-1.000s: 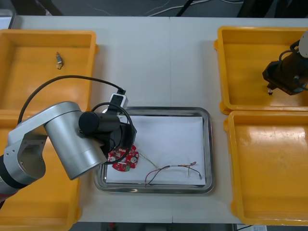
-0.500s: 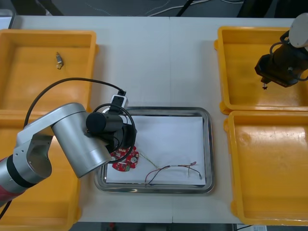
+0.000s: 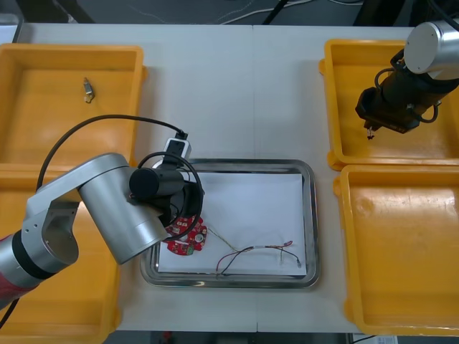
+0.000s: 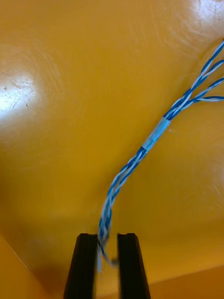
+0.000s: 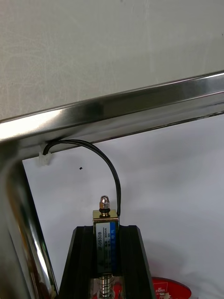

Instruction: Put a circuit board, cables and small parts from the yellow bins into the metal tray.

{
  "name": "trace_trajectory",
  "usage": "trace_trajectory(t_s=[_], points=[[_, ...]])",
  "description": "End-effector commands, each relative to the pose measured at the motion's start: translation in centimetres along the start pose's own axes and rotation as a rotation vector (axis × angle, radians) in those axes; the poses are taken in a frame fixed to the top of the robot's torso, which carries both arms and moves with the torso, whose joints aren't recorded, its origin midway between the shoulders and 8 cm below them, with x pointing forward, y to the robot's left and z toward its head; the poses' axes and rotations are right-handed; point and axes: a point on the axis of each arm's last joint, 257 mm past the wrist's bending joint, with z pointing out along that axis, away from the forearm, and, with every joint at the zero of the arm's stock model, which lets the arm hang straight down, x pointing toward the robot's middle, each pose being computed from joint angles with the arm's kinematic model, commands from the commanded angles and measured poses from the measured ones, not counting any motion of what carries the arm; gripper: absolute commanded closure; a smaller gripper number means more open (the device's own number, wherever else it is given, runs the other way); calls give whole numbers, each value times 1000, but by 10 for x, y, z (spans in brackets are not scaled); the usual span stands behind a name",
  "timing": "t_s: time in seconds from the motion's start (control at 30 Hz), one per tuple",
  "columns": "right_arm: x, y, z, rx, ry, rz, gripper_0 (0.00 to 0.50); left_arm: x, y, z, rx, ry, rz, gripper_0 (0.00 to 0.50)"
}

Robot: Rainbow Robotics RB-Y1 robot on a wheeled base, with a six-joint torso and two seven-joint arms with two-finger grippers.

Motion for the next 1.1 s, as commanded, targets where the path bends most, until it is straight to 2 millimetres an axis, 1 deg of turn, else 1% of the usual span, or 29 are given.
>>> trace_trajectory(t_s=[0.03, 0.07, 0.1, 0.33, 0.5, 0.67, 0.7, 0.73, 0.77, 0.83, 0.9, 0.97, 1.0, 1.03, 1.07, 1.1], points=[[-16, 26, -21, -27, -49, -63, 95, -20, -20, -2, 33, -50, 94, 500], [-17, 25, -21, -26, -52, -64, 33, -21, -19, -1, 31, -53, 95, 500], [-18, 24, -22, -23, -55, -64, 2, -22, -20, 0, 35, -58, 94, 500], [-29, 17, -30, -29, -73, -37, 0, -21, -20, 6, 35, -58, 94, 500], [-45, 12, -44, -40, -108, 3, 0, -21, -18, 7, 31, -56, 96, 500], [-59, 2, -51, -25, -114, 66, 0, -22, -18, 7, 27, -58, 97, 500], [-63, -1, -52, -24, -112, 87, 0, -21, -17, 7, 26, -58, 99, 483], [-64, -2, -53, -22, -111, 94, 0, -22, -17, 7, 26, -59, 99, 448], [-69, -4, -54, -18, -114, 110, 0, -21, -18, 7, 28, -58, 97, 379], [-77, -6, -55, -15, -123, 141, 0, -23, -18, 7, 26, -62, 99, 268], [-84, -8, -56, -15, -133, 166, 0, -23, -18, 7, 27, -63, 100, 217], [-88, -11, -55, -17, -136, 194, 0, -23, -19, 7, 28, -63, 99, 142], [-90, -13, -54, -18, -138, 222, 0, -23, -18, 7, 27, -63, 98, 96], [-93, -13, -54, -25, -143, 259, 0, -23, -19, 6, 29, -64, 98, 64], [-94, -12, -54, -28, -143, 275, 0, -23, -19, 7, 29, -64, 98, 48], [-96, -11, -54, -30, -148, 301, 0, -24, -20, 6, 31, -65, 98, 11]])
